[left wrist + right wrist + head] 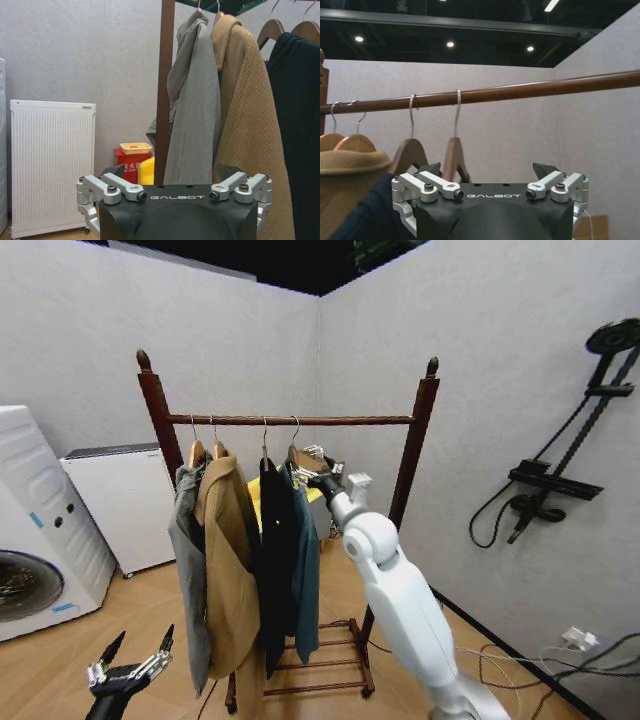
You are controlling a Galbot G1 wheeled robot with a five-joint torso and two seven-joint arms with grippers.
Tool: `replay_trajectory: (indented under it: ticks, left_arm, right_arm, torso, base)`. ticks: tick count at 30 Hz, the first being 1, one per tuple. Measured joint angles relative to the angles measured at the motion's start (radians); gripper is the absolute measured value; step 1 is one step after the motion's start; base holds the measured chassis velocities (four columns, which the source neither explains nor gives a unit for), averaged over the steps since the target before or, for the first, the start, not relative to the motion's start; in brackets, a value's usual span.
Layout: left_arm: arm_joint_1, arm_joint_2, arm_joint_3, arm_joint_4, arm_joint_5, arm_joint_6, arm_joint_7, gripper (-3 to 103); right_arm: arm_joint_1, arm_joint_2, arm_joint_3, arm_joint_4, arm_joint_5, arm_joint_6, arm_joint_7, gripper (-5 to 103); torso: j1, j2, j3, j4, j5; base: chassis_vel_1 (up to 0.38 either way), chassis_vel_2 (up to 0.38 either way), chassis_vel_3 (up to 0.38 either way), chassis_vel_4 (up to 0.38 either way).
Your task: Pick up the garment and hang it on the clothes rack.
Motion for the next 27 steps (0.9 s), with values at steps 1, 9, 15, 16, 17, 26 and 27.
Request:
replay_trajectory:
  ticks: [1, 9, 15, 16, 17, 26, 27]
  left_arm:
    - [0.0, 0.0, 0.0, 0.0, 0.0, 0.0, 0.0, 100]
    - [0.0, 0.0, 0.0, 0.0, 0.0, 0.0, 0.0, 100]
    - [0.0, 0.0, 0.0, 0.0, 0.0, 0.0, 0.0, 100]
    - [0.0, 0.0, 0.0, 0.0, 0.0, 0.0, 0.0, 100]
    - [0.0, 0.0, 0.0, 0.0, 0.0, 0.0, 0.0, 100]
    - [0.0, 0.0, 0.0, 0.0, 0.0, 0.0, 0.0, 100]
    - [0.0, 0.0, 0.0, 0.0, 0.0, 0.0, 0.0, 100]
  right_arm:
    - [-0.036, -0.013, 0.028, 0.03, 0.003, 0.0, -0.007, 100]
    - [-0.321, -0.052, 0.21, 0.157, 0.0, 0.036, -0.017, 100]
    - [-0.524, -0.041, 0.265, 0.186, -0.075, 0.113, -0.009, 100]
    - [-0.595, -0.026, 0.278, 0.191, -0.119, 0.145, -0.02, 100]
    - [-0.595, -0.026, 0.278, 0.191, -0.119, 0.145, -0.02, 100]
    - [-0.813, 0.024, 0.291, 0.189, -0.231, 0.306, -0.004, 100]
    - [-0.828, 0.026, 0.291, 0.183, -0.24, 0.318, -0.004, 100]
  torso:
    - [0.0, 0.0, 0.0, -0.0001, 0.0]
    - [0.0, 0.0, 0.0, 0.0, 0.0]
    - [0.0, 0.0, 0.0, 0.0002, -0.0003]
    - [0.0, 0.0, 0.0, 0.0002, -0.0001]
    - [0.0, 0.0, 0.0, 0.0002, -0.0001]
    - [0.0, 0.0, 0.0, 0.0001, -0.0004]
    - [0.0, 0.0, 0.0, 0.0001, -0.0003]
  base:
    - [0.0, 0.0, 0.0, 0.0]
    - [0.0, 0.0, 0.0, 0.0]
    - [0.0, 0.0, 0.0, 0.0]
    - [0.0, 0.0, 0.0, 0.0]
    - [0.0, 0.0, 0.0, 0.0]
    - [0.0, 0.0, 0.0, 0.0]
    - [0.0, 0.0, 0.0, 0.0]
